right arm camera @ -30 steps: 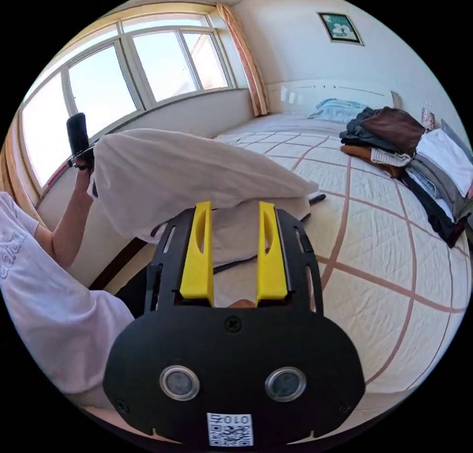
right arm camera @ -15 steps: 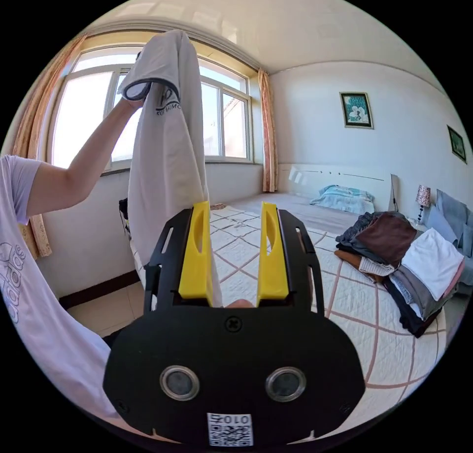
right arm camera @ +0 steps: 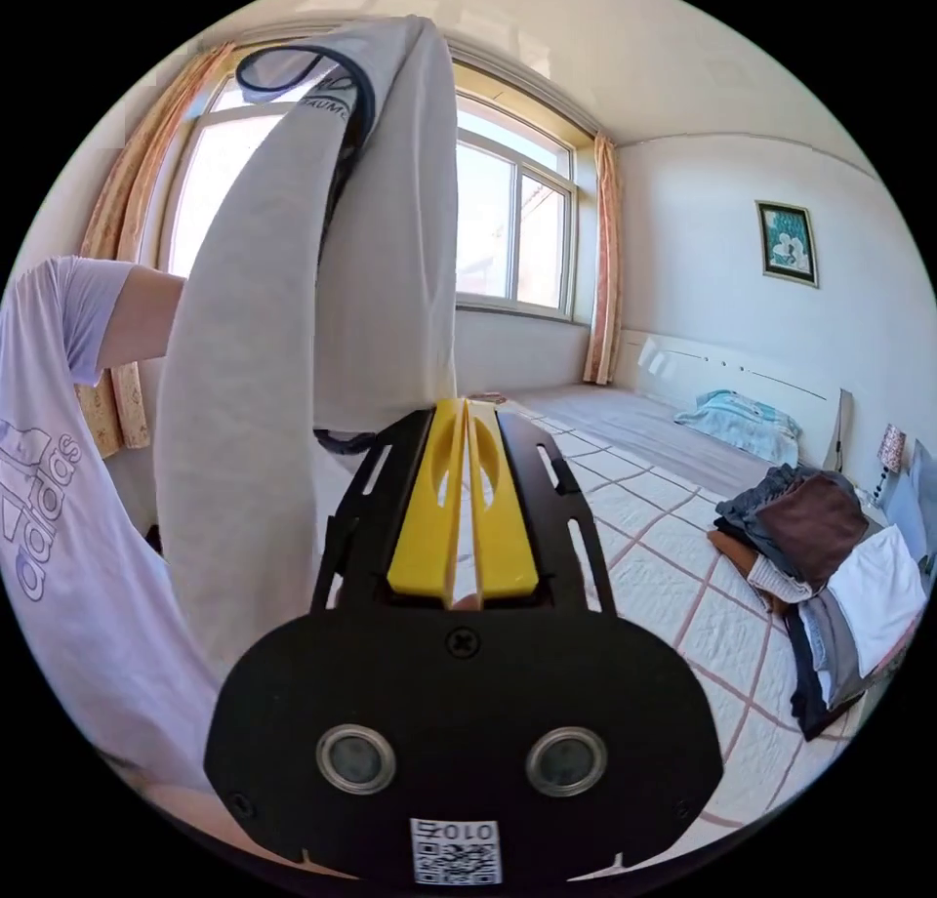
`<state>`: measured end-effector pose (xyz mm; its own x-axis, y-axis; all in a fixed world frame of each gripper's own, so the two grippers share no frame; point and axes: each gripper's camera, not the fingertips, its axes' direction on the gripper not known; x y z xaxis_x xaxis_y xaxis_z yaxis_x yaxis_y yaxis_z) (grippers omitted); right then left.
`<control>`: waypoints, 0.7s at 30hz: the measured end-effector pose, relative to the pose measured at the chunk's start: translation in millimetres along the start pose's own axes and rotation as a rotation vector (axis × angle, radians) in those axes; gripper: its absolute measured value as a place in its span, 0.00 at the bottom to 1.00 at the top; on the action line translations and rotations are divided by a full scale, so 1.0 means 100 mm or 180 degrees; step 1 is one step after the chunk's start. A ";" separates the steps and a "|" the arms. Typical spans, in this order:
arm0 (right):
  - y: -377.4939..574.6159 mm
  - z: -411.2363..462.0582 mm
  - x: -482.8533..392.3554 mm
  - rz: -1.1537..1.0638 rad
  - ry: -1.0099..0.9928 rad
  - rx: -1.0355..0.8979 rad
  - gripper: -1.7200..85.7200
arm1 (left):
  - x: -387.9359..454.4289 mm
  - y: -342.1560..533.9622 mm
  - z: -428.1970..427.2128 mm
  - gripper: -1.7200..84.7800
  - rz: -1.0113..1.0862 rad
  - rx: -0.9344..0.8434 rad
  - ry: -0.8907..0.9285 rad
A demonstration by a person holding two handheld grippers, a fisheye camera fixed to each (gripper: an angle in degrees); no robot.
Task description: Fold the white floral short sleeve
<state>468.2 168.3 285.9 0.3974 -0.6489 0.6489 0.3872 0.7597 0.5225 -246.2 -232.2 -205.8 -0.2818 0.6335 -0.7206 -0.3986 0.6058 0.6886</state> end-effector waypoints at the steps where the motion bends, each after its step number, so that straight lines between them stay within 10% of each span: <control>1: 0.01 -0.08 0.12 0.0082 0.0048 -0.0075 0.06 | -0.04 0.07 -0.06 0.02 -0.0076 0.0019 -0.0038; 10: -0.02 0.00 0.04 -0.0126 -0.1043 0.0303 0.17 | -0.11 0.35 -0.28 0.02 -0.0142 0.0332 0.0252; 21: -0.05 -0.14 0.34 0.0345 -0.0080 0.0477 0.04 | -0.20 0.41 -0.50 0.02 -0.0324 -0.0029 -0.0061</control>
<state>490.9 141.6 297.7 0.4083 -0.5629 0.7186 0.2141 0.8243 0.5241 -300.8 -244.1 -166.9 -0.2227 0.5782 -0.7849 -0.4322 0.6631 0.6111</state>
